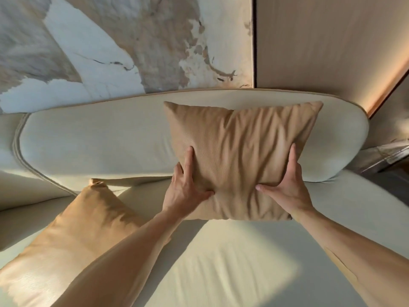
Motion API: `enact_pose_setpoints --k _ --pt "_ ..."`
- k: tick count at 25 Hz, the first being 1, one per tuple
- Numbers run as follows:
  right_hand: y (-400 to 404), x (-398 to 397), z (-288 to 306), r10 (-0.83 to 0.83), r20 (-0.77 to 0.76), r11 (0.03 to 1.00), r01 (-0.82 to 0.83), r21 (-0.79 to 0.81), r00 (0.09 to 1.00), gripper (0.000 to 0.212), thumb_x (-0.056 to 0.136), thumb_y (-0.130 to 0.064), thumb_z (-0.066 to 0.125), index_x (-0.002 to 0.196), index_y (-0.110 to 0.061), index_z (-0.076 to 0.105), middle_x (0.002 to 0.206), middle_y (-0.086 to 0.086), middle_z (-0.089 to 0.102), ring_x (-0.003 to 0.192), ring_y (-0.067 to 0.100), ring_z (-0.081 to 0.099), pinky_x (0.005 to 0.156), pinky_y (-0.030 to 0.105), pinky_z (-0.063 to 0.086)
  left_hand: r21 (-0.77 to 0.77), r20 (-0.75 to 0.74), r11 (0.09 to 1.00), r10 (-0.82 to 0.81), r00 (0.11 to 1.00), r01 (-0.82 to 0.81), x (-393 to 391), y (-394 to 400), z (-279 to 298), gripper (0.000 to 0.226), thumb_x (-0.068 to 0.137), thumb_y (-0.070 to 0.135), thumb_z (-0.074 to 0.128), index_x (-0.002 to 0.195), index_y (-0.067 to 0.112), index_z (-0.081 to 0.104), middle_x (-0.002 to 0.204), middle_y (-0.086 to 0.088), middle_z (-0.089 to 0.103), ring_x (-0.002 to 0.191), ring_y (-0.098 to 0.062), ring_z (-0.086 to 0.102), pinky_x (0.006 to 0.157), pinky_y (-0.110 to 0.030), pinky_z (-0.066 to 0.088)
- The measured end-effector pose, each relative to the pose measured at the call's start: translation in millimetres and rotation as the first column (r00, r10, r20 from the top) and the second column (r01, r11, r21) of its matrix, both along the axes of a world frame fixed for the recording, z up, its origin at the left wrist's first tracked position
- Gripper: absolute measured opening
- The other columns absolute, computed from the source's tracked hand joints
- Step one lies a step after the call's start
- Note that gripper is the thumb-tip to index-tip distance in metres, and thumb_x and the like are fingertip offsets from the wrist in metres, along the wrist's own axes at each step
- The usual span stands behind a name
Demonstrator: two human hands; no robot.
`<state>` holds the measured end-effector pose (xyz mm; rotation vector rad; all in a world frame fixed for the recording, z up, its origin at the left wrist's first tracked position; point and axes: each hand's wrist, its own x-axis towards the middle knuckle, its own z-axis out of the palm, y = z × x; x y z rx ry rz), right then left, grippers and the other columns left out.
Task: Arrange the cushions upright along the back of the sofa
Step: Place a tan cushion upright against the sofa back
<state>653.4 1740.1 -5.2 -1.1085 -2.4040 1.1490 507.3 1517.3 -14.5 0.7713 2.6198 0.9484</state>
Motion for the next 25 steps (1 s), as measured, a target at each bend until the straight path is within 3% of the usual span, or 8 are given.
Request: enact_pose_setpoints --k 3,8,11,15,21,25 --pt "14.6 -5.7 -21.8 0.006 -0.012 1.0 -0.006 -0.02 1.0 0.137 0.06 -0.03 0.089 0.146 -0.051 -0.015 0.153 -0.001 0.026 0.136 0.025 0.039 0.1 0.045 0.041 -0.024 -0.041 1.0 0.004 0.999 -0.005 0.6 17.8 -23.5 0.139 0.063 0.038 0.088 0.148 0.048 -0.021 0.134 -0.009 0.036 0.118 -0.034 0.051 0.095 -0.048 0.048" --pt "23.2 -6.9 -60.9 0.056 -0.021 0.995 -0.057 -0.077 0.998 0.138 0.06 -0.026 0.089 0.147 -0.05 -0.016 0.161 -0.009 0.015 0.145 0.014 0.025 0.111 0.041 0.033 -0.068 -0.019 0.998 0.002 1.0 -0.003 6.2 16.4 -56.7 0.14 0.065 0.037 0.088 0.147 0.046 -0.024 0.14 -0.01 0.035 0.119 -0.035 0.053 0.096 -0.048 0.049" --pt "29.8 -1.2 -78.0 0.07 0.013 0.993 -0.068 -0.093 0.997 0.136 0.062 -0.025 0.087 0.148 -0.047 -0.017 0.163 -0.011 0.013 0.146 0.013 0.023 0.112 0.038 0.032 -0.114 0.058 0.982 -0.148 0.987 0.154 7.7 17.1 -72.4 0.144 0.067 0.034 0.088 0.142 0.047 -0.034 0.163 -0.008 0.008 0.144 -0.032 0.031 0.11 -0.043 0.039" --pt "46.9 -2.6 -85.9 0.147 0.06 0.984 -0.14 -0.111 0.987 0.134 0.066 -0.029 0.087 0.148 -0.047 -0.018 0.163 -0.012 0.006 0.148 0.01 0.017 0.115 0.039 0.027 -0.194 0.147 0.964 -0.156 0.977 0.183 -9.1 28.9 -77.3 0.148 0.066 0.029 0.089 0.135 0.053 -0.04 0.165 -0.012 -0.005 0.149 -0.034 0.019 0.114 -0.051 0.034" --pt "37.5 -10.9 -68.6 0.162 0.146 0.979 -0.14 -0.15 0.976 0.129 0.071 -0.034 0.084 0.148 -0.046 -0.018 0.163 0.01 -0.006 0.15 0.022 0.006 0.118 0.04 0.018 -0.368 0.162 0.915 -0.108 0.981 0.162 -10.3 23.1 -47.1 0.138 0.073 0.037 0.083 0.13 0.061 -0.04 0.165 -0.013 -0.007 0.138 -0.039 0.04 0.103 -0.054 0.045" --pt "12.9 -2.5 -46.2 0.242 0.15 0.96 -0.259 0.108 0.959 0.115 0.074 -0.043 0.078 0.153 -0.039 -0.005 0.162 0.02 -0.007 0.15 0.032 0.001 0.119 0.049 0.018 -0.358 0.123 0.929 -0.048 0.991 0.09 4.8 -2.2 -21.9 0.125 0.073 0.06 0.075 0.134 0.061 -0.034 0.166 -0.009 -0.006 0.145 -0.038 0.029 0.107 -0.056 0.039"
